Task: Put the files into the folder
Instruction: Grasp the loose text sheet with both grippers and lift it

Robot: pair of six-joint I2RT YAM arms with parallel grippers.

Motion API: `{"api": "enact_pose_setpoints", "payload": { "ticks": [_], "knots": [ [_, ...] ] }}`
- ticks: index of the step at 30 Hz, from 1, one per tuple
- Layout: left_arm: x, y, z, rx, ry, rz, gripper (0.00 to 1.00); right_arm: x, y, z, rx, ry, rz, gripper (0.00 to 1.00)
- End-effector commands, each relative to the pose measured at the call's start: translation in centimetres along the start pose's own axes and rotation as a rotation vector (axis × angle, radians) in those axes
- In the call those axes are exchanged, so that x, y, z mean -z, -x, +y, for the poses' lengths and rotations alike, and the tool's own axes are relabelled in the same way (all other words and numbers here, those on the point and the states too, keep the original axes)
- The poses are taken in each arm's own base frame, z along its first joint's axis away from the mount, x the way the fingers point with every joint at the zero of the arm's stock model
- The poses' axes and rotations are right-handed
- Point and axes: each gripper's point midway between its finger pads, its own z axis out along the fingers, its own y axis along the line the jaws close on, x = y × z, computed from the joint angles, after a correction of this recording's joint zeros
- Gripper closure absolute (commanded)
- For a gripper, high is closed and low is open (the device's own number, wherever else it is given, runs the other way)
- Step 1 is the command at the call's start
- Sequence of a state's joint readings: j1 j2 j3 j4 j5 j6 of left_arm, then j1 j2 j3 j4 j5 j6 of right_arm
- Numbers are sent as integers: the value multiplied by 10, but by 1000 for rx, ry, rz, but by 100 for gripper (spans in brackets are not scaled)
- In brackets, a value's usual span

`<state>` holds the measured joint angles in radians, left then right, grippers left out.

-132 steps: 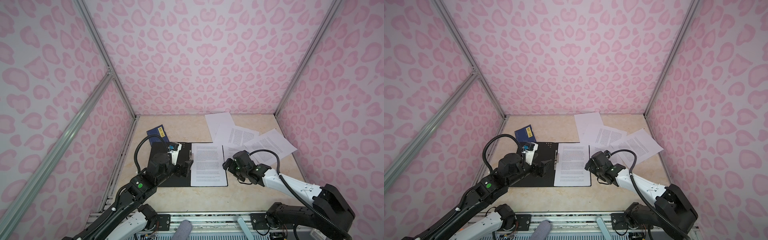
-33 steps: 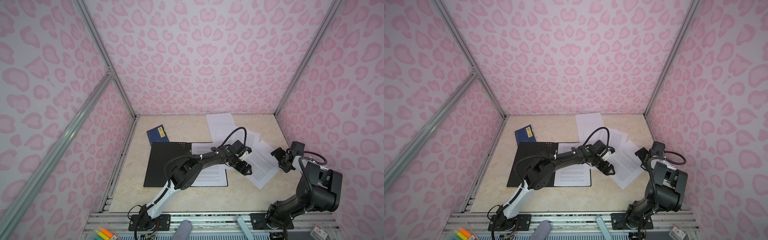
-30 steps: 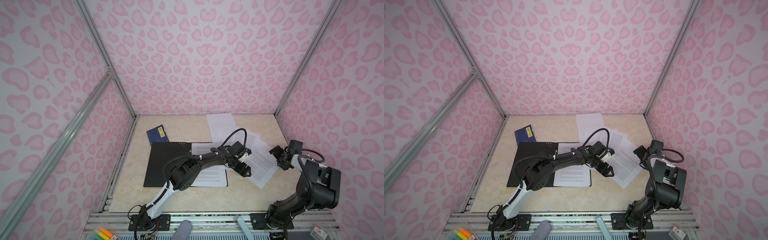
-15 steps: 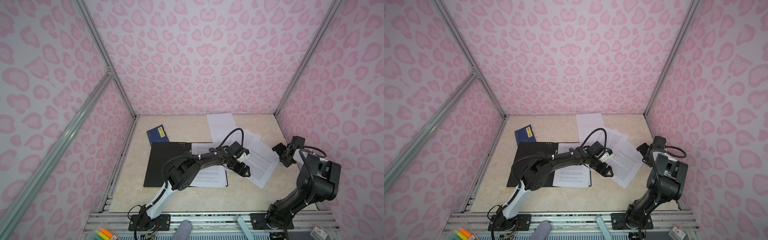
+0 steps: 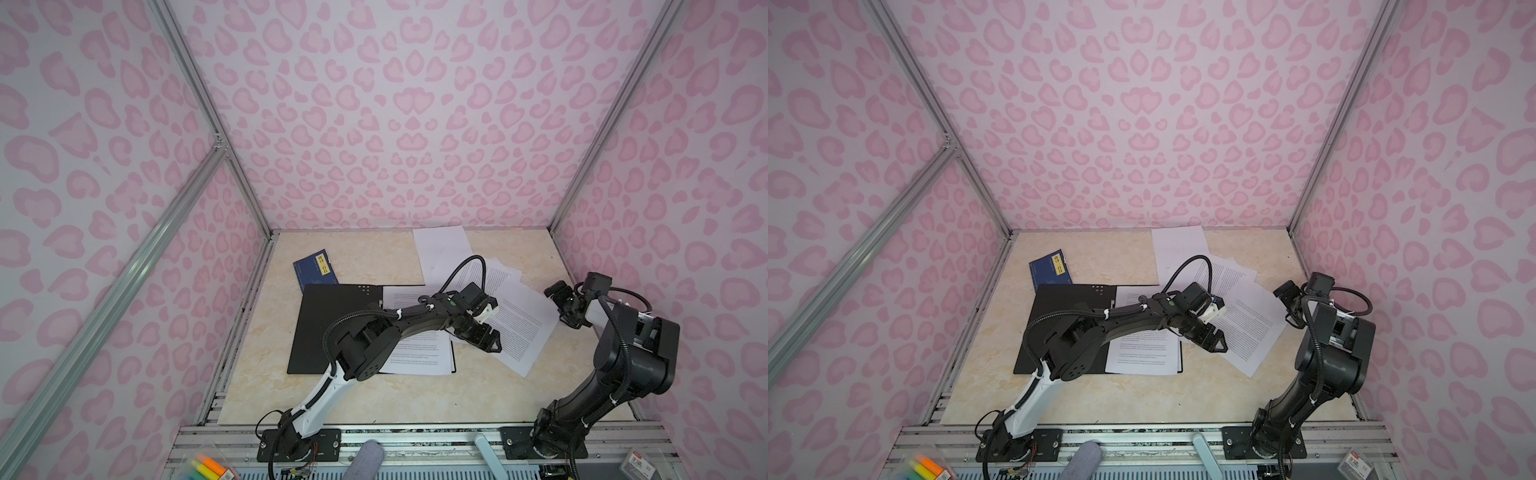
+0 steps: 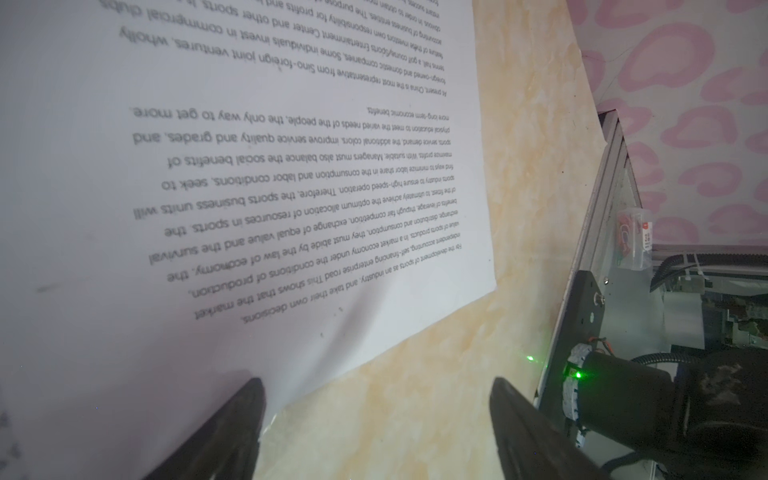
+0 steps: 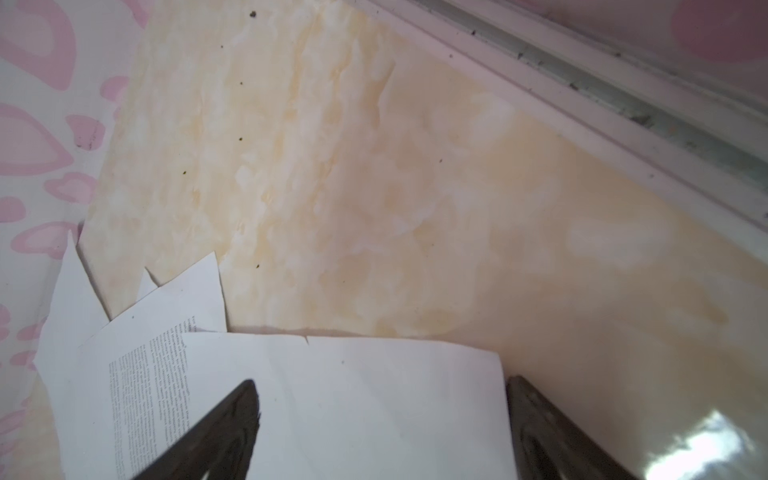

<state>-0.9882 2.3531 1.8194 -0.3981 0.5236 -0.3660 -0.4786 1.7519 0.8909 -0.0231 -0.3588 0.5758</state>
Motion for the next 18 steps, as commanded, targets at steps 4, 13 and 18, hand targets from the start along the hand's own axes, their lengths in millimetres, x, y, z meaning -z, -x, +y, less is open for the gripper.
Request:
{"api": "enact_pose_setpoints", "payload": {
  "ticks": [4, 13, 18],
  "knots": [
    [-9, -26, 34, 85, 113, 78, 13, 13, -105, -23, -158, -45, 391, 6],
    [-11, -25, 33, 94, 97, 70, 14, 35, -139, -12, -157, 33, 455, 4],
    [-13, -25, 35, 102, 97, 71, 13, 49, -152, -7, -170, 87, 477, 2]
  ]
}}
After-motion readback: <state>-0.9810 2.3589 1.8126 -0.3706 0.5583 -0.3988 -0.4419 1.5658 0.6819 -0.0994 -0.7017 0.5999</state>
